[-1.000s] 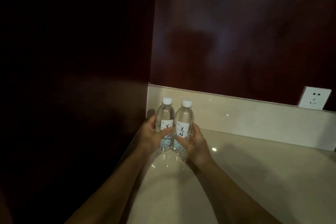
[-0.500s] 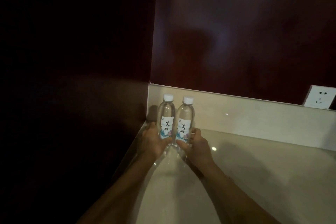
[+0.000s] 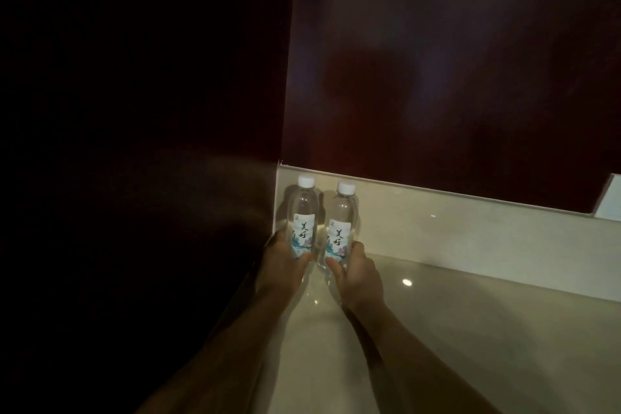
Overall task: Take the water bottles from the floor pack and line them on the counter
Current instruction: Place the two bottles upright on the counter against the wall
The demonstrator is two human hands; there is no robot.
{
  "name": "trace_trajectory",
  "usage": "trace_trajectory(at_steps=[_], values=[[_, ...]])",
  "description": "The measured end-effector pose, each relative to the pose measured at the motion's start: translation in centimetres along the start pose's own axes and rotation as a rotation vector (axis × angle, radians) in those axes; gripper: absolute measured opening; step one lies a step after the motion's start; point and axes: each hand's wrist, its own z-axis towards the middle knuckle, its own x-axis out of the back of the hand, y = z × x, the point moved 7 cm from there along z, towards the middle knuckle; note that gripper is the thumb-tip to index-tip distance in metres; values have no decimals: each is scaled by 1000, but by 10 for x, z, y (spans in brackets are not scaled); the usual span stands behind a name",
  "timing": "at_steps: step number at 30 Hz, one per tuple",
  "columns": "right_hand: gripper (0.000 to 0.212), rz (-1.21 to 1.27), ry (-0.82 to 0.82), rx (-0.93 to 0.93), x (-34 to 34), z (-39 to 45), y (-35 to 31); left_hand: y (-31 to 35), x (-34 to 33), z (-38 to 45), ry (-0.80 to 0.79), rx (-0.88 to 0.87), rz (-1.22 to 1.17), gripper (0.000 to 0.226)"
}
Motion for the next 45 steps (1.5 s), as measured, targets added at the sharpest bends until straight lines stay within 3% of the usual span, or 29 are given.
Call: trace_trajectory(at_steps=[14, 32, 37, 45], values=[[37, 49, -9, -1, -23, 33, 9, -16, -26, 31, -77, 3, -175, 61], [41, -33, -6, -36, -33, 45, 18, -30, -37, 47, -52, -23, -256, 53], [52, -66, -24, -77, -33, 46, 21, -40, -33, 52, -62, 20, -220, 73], [45, -137, -48, -65, -36, 44, 23, -50, -45, 47, -64, 73, -479, 49]])
